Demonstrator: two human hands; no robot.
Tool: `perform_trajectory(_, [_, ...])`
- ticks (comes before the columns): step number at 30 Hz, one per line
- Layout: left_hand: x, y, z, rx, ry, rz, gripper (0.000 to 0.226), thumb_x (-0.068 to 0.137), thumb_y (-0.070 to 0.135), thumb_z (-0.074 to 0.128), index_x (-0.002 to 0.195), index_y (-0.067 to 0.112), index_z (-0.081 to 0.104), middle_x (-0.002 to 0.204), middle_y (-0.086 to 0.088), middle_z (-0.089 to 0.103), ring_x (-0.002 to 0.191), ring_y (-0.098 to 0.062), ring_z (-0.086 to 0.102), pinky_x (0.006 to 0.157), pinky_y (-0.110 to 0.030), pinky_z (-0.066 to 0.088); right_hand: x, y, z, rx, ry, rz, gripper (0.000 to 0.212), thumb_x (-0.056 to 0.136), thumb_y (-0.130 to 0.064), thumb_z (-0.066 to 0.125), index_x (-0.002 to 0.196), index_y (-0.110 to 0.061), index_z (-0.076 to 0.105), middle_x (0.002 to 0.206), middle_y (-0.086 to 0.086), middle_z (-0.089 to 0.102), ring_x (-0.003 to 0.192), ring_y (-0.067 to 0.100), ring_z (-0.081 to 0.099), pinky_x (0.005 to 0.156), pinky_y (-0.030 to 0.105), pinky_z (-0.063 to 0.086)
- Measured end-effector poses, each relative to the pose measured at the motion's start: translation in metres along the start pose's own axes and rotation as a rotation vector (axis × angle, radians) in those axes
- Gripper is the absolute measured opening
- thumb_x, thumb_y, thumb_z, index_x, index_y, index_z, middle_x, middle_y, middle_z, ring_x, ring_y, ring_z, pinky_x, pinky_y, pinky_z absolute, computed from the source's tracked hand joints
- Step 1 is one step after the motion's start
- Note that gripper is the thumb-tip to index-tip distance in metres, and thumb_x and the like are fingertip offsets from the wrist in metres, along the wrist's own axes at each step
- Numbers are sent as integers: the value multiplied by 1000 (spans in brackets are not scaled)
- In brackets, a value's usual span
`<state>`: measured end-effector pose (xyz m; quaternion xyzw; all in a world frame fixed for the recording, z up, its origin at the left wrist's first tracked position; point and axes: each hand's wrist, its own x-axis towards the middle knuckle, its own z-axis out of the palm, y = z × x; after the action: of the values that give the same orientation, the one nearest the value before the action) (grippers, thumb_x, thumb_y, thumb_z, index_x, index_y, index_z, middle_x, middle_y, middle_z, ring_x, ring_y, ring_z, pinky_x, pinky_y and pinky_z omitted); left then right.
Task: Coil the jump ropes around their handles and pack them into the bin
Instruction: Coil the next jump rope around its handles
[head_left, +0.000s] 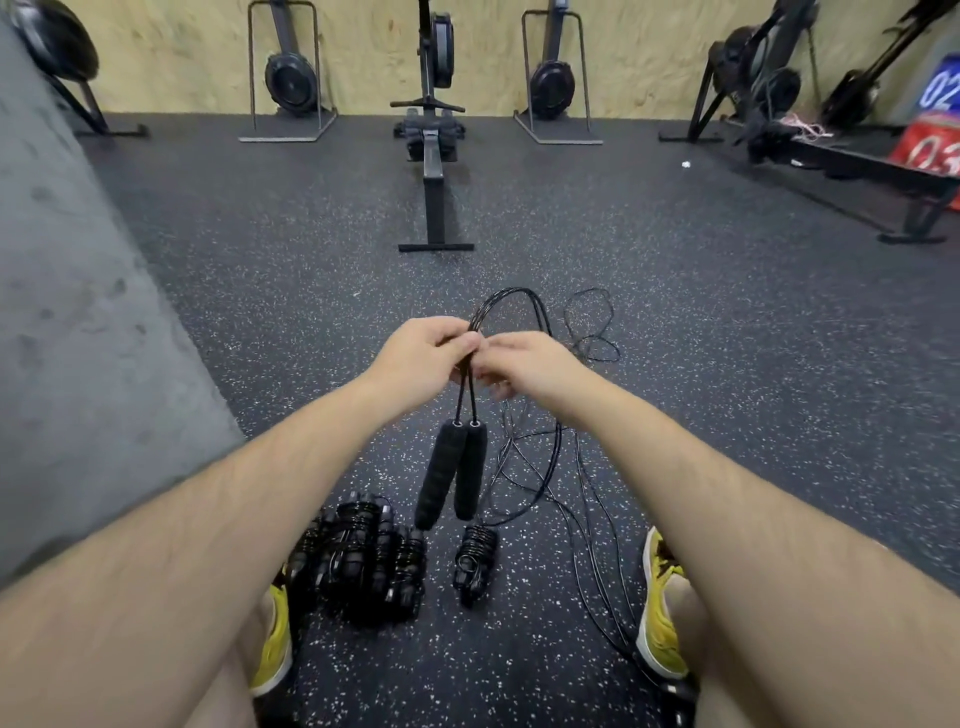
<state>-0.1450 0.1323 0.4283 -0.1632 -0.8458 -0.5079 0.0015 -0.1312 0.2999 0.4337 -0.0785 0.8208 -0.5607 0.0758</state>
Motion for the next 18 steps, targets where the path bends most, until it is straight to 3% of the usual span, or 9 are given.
perform_trajectory(4, [-2,12,-1,-64,49,16,23,101,16,57,86,20,74,86,-1,75,80,-11,66,83,-35,54,-9,9,6,39,-74,5,27,85,-9,76,111,-8,68,95,2,70,77,13,60,72,30,54])
perform_trajectory(6, [-4,17,0,-93,46,21,25,102,14,56,86,23,73,86,3,74,83,-9,66,83,-34,54,-14,10,7,-93,-27,7,19,87,-21,75,99,-6,71,79,0,66,61,7,55,62,25,47])
perform_trajectory(9, [-7,22,3,-115,11,47,26,103,18,55,91,30,75,92,11,75,90,-9,67,93,-37,52,-14,10,7,-219,62,-6,27,90,-27,72,78,-3,67,59,-1,54,42,4,39,50,24,32])
perform_trajectory(11, [-8,20,3,-147,-16,48,22,104,23,54,101,31,74,102,13,75,98,-10,68,100,-36,51,-13,5,7,-206,92,-50,30,89,-26,72,70,-5,63,58,-1,54,47,9,41,52,26,33])
perform_trajectory(13, [-10,15,2,-127,-84,29,22,102,39,54,111,30,72,107,10,74,103,-15,68,105,-40,48,-12,-2,6,-110,116,-86,24,91,-18,70,74,-2,65,58,1,55,51,12,46,52,24,36])
perform_trajectory(16, [-18,9,1,-98,-224,-52,48,89,69,51,112,30,70,113,6,74,115,-19,65,112,-46,41,-12,-12,-1,-33,139,-99,18,91,-7,64,73,-3,64,57,4,58,48,11,53,49,19,40])
perform_trajectory(18, [-23,8,1,-117,-273,-85,45,95,62,52,117,27,69,116,7,74,118,-14,65,114,-43,39,-10,-16,-5,-23,124,-101,25,90,-12,68,68,-4,61,61,11,62,51,18,55,54,25,46])
